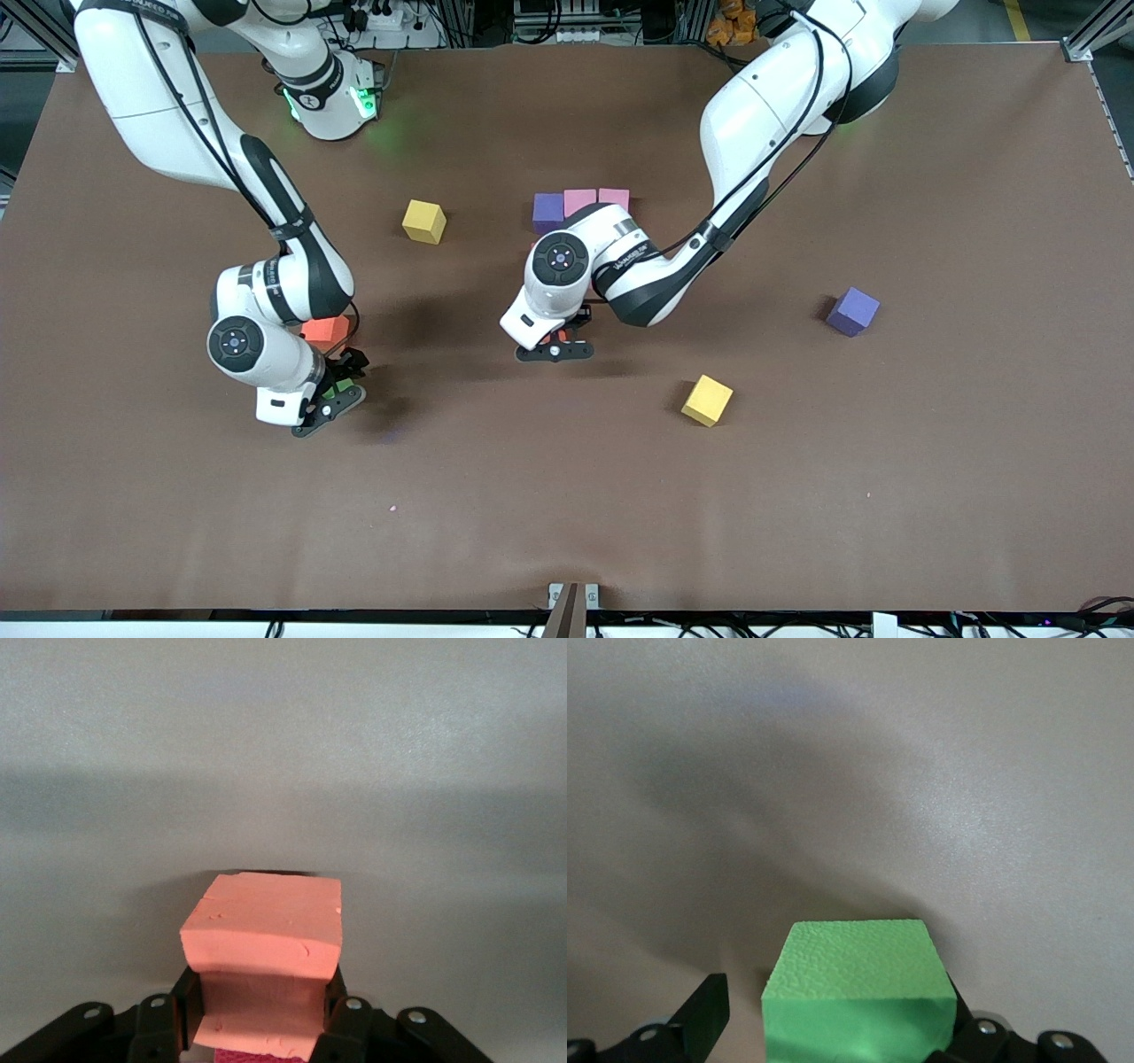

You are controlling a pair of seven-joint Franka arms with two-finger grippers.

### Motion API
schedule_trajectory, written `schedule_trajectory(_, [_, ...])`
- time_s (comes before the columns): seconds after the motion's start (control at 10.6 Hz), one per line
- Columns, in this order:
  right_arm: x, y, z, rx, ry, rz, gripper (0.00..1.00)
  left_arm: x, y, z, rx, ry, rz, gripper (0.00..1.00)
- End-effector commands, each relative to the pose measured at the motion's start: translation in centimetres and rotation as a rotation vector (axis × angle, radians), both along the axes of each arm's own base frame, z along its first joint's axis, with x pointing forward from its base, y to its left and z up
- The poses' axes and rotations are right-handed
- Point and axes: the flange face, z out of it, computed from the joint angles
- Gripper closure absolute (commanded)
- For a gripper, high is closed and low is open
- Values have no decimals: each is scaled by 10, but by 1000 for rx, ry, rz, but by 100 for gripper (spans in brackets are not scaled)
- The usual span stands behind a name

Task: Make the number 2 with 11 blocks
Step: 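Carry the orange cube with the left gripper while the right gripper grasps green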

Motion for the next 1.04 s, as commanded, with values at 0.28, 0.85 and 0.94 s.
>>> schedule_trajectory(0.28, [-1, -16, 4, 11, 0, 13, 0, 1, -3, -3, -18, 21, -6, 46])
schedule_trajectory(0.85, [-1, -16, 4, 10, 1, 13, 0, -2, 0, -8, -4, 45, -2, 45])
schedule_trajectory(0.94, [-1, -16, 4, 10, 1, 13, 0, -2, 0, -8, -3, 46, -2, 44])
